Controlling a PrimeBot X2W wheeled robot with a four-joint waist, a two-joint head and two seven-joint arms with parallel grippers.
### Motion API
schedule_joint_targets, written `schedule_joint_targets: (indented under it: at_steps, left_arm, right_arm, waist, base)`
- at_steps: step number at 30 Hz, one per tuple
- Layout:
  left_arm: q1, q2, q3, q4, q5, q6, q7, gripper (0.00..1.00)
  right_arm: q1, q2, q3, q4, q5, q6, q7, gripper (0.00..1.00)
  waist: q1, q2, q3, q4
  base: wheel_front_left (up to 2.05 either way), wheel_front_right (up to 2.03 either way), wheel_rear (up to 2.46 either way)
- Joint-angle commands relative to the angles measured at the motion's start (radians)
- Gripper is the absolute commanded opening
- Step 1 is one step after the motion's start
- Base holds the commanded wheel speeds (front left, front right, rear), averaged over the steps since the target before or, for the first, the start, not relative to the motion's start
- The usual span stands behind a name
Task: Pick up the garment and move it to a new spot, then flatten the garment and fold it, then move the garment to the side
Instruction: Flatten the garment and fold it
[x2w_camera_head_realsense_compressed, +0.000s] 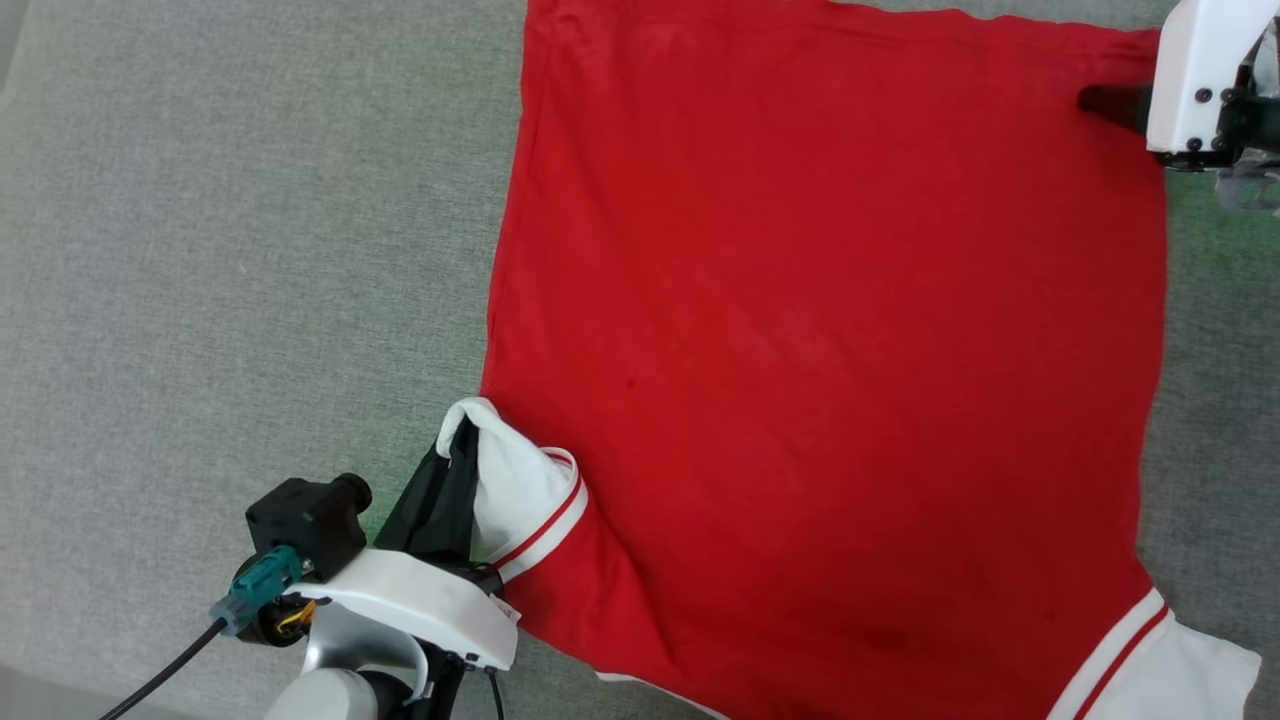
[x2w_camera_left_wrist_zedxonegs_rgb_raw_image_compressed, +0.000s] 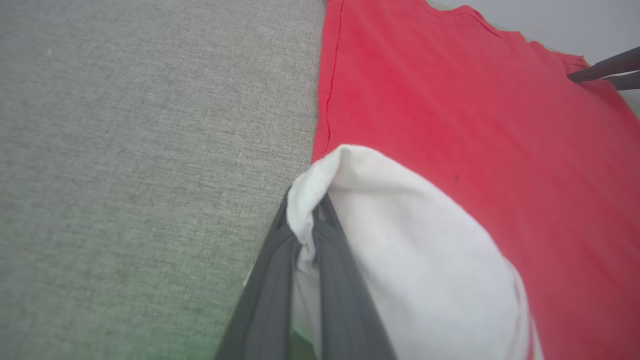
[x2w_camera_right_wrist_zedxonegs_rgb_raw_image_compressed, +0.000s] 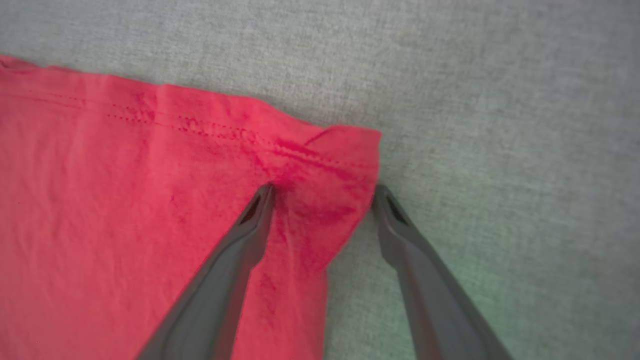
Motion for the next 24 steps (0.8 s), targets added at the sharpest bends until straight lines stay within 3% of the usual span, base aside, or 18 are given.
schedule_joint_targets:
  at_steps: [1, 2, 3, 6, 15, 24]
  left_arm:
    - [-0.014, -0.004, 0.0, 0.005, 0.002, -0.005, -0.006, 0.0]
    - [-0.018, -0.007, -0.002, 0.012, 0.001, -0.007, -0.008, 0.0]
    - [-0.02, -0.009, -0.004, 0.019, 0.0, -0.01, -0.01, 0.0]
    - [-0.023, -0.012, -0.008, 0.036, -0.005, -0.014, -0.017, 0.0]
    - [0.007, -0.005, -0.003, 0.086, -0.02, -0.017, -0.026, 0.0]
    - [0.122, 0.034, 0.025, 0.101, -0.049, 0.02, -0.001, 0.0]
  right_arm:
    - [0.07, 0.024, 0.009, 0.066, -0.003, -0.001, 0.037, 0.93]
    - [0.074, 0.026, 0.013, 0.074, -0.008, -0.001, 0.047, 0.25]
    - [0.074, 0.028, 0.013, 0.078, -0.006, -0.001, 0.053, 0.0]
    - [0.065, 0.03, 0.018, 0.069, 0.001, -0.001, 0.034, 0.0]
    - [0.056, -0.061, 0.098, -0.028, 0.042, -0.001, -0.034, 0.0]
    - [0.328, -0.254, 0.217, -0.297, 0.178, -0.001, 0.014, 0.0]
  waist:
    - [-0.0001, 0.0, 0.002, 0.005]
    - [-0.0001, 0.0, 0.003, 0.008]
    - [-0.0001, 0.0, 0.002, 0.01]
    - [-0.0001, 0.0, -0.005, 0.014]
    - [-0.0001, 0.0, -0.117, 0.001]
    - [-0.0001, 0.0, -0.32, -0.08]
  base:
    - [0.0, 0.0, 0.0]
    - [0.0, 0.0, 0.0]
    - [0.0, 0.0, 0.0]
    - [0.0, 0.0, 0.0]
    - [0.0, 0.0, 0.0]
    - [0.0, 0.0, 0.0]
